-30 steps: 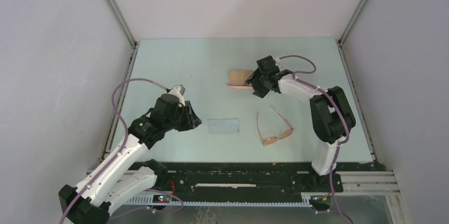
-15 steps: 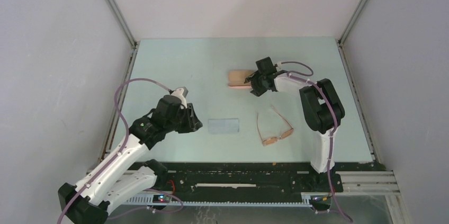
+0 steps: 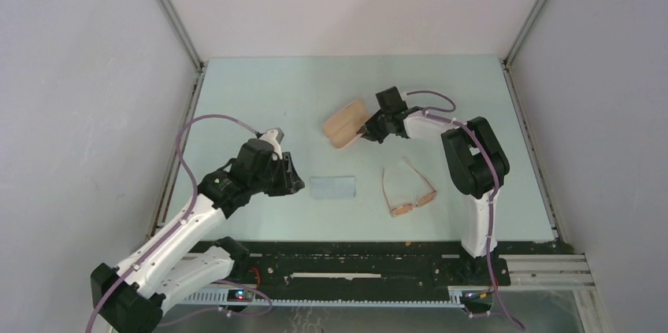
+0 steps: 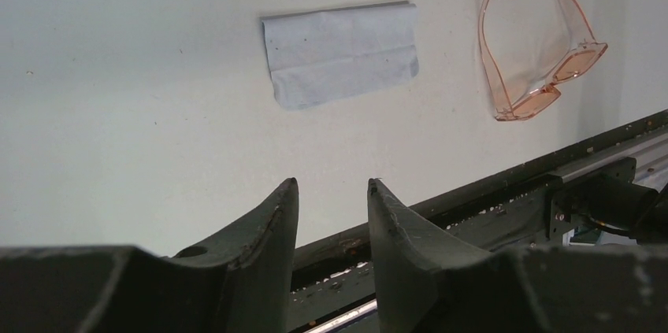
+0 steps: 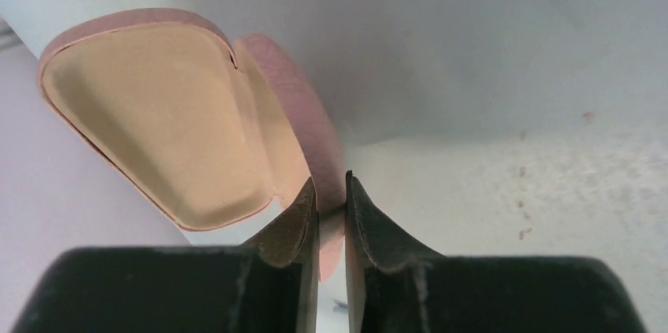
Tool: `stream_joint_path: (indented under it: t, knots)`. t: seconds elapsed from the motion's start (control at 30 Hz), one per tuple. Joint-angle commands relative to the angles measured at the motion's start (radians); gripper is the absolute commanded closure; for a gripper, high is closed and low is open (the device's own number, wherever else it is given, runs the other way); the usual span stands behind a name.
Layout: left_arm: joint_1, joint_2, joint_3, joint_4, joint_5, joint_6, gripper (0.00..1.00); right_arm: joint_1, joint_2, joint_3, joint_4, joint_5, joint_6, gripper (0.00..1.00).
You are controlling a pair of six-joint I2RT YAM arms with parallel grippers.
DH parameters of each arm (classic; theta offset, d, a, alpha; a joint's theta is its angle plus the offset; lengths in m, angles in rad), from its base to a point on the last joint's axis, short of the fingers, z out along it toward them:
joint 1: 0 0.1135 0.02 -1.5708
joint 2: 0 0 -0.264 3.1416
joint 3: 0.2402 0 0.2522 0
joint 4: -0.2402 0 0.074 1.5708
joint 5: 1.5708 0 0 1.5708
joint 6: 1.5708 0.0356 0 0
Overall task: Organize the sunglasses
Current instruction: Move the sunglasses case at the center of the board.
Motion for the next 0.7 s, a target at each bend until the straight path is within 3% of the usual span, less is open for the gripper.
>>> stream_joint_path:
  t: [0.0, 0.2, 0.47, 0.6, 0.67]
  knots:
    - [-0.004, 0.032, -0.005, 0.046, 0.008, -0.052, 0.57, 0.054, -0.037, -0.044, 0.069, -0.075, -0.042, 0.84]
    - [-0.004, 0.042, -0.066, 0.114, 0.034, -0.119, 0.56, 0.089, -0.039, -0.098, 0.13, -0.111, -0.02, 0.79]
    - [-0.004, 0.074, -0.147, 0.157, 0.043, -0.174, 0.56, 0.099, -0.107, -0.201, 0.259, -0.193, 0.032, 0.52]
    - [-0.004, 0.079, -0.149, 0.173, 0.072, -0.147, 0.54, 0.102, -0.185, -0.237, 0.229, -0.184, -0.009, 0.38]
    - [-0.003, 0.094, -0.137, 0.172, 0.059, -0.139, 0.5, 0.098, -0.232, -0.242, 0.209, -0.181, -0.062, 0.36]
